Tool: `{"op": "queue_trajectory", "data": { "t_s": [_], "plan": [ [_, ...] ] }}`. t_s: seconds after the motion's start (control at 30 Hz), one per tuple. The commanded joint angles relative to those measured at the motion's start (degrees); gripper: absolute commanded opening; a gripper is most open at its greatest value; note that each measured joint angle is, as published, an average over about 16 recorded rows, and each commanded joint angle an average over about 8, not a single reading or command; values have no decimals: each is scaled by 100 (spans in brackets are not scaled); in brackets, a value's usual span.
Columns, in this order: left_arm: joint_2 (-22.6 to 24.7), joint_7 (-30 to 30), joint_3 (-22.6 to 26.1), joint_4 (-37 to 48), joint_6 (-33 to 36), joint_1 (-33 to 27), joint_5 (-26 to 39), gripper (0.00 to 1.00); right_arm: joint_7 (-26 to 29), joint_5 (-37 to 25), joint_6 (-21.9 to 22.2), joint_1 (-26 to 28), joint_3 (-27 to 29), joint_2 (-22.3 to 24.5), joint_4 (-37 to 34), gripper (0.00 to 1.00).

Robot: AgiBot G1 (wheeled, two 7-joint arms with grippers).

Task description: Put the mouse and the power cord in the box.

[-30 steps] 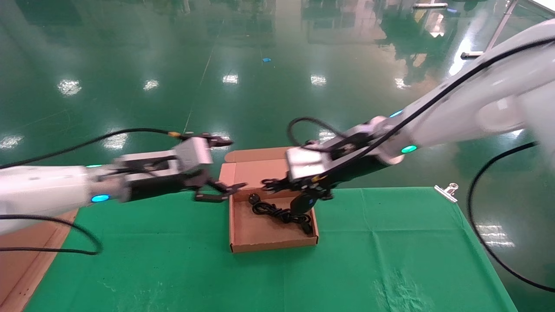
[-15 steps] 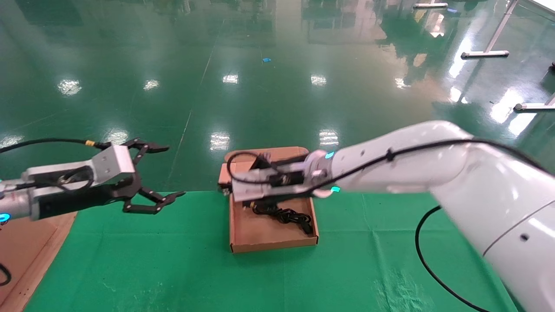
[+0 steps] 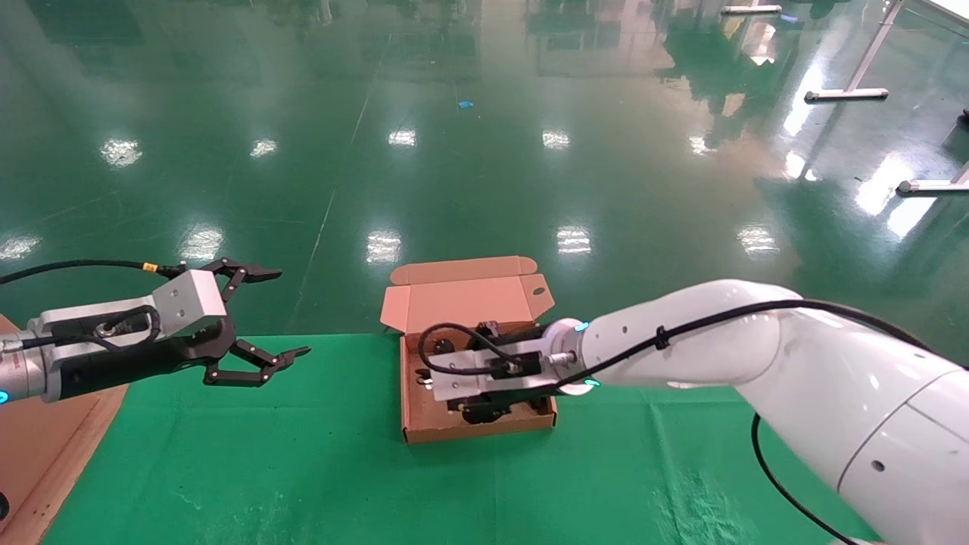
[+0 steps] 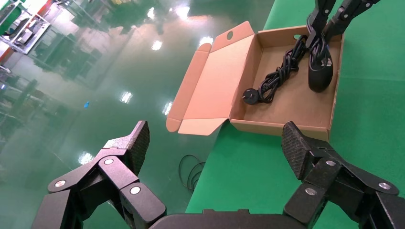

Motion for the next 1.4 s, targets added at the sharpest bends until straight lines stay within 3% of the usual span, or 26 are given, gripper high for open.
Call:
{"op": "queue_trajectory", "data": {
  "t_s": [0.03,0.23,0.47,0.73,1.4],
  "plan": [
    [1,5,-2,3,0,2,-2,100,27,15,85,-27,-123,5,-70,0],
    [3,8,-2,9,4,0,-3,100,11,-54,261,4,-405,6,-147,0],
    [5,11,-3,14,7,-1,-3,100,99,-236,1191,-126,-604,-2,-175,0],
    [-1,14,-6,17,12,2,-6,100,526,-140,1831,-451,-722,-5,-101,100],
    [-7,-33,-41,-25,36,27,-10,100,520,-65,1661,-460,-630,39,-64,100]
  ]
}}
